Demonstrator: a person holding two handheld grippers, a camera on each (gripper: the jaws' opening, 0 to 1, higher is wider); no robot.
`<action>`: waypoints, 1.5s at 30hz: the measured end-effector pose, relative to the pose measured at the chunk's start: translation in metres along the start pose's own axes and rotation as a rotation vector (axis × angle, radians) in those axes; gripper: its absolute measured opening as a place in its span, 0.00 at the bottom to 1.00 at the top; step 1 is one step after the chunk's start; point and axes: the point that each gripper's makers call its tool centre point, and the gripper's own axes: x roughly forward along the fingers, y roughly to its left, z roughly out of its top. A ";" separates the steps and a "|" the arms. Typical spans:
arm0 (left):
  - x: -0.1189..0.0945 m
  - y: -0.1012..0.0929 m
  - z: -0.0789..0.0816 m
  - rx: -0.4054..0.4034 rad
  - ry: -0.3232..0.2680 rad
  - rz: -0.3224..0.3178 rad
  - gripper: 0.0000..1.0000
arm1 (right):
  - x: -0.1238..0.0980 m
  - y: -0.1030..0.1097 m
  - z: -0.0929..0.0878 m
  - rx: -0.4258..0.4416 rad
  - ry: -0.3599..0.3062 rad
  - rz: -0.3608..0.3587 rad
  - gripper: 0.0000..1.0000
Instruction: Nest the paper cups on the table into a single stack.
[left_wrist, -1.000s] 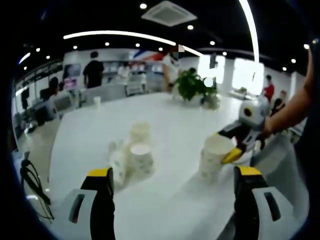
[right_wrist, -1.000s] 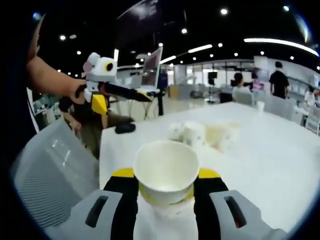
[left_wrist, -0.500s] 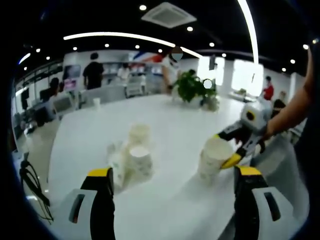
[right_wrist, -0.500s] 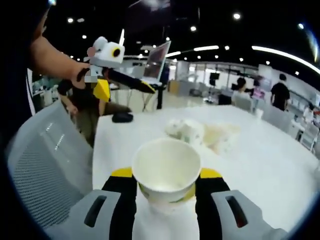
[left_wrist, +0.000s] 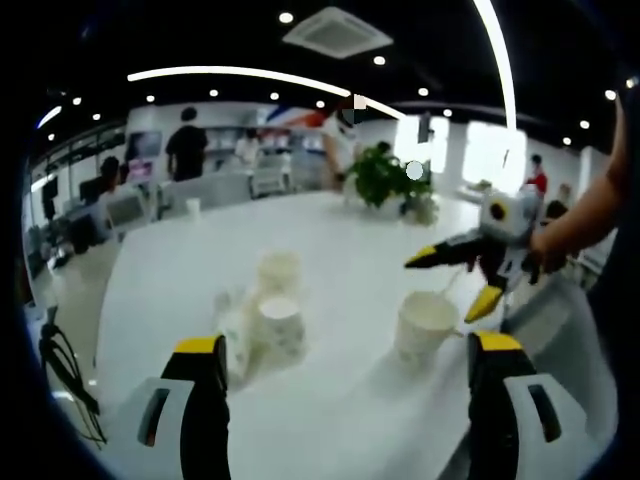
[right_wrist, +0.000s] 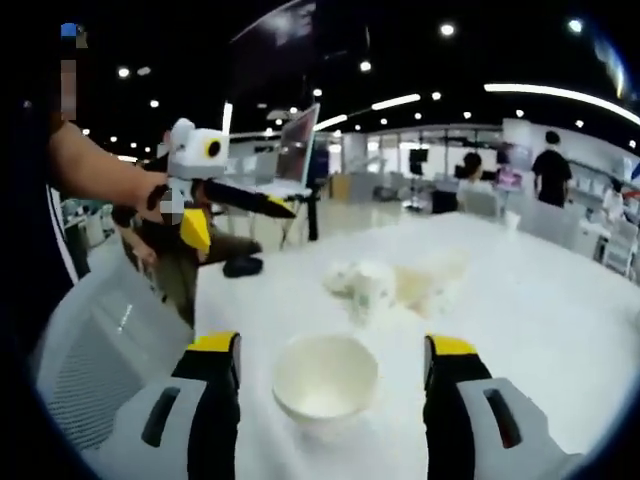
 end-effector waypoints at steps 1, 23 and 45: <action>0.001 0.000 0.000 -0.001 -0.001 -0.001 0.98 | -0.003 -0.005 0.008 -0.009 -0.016 -0.009 0.80; 0.003 0.023 0.004 -0.054 -0.077 0.081 0.98 | -0.069 -0.068 0.016 0.036 -0.063 -0.203 1.00; 0.003 0.023 -0.006 -0.072 -0.061 0.103 0.98 | -0.098 -0.079 -0.008 0.066 -0.043 -0.278 1.00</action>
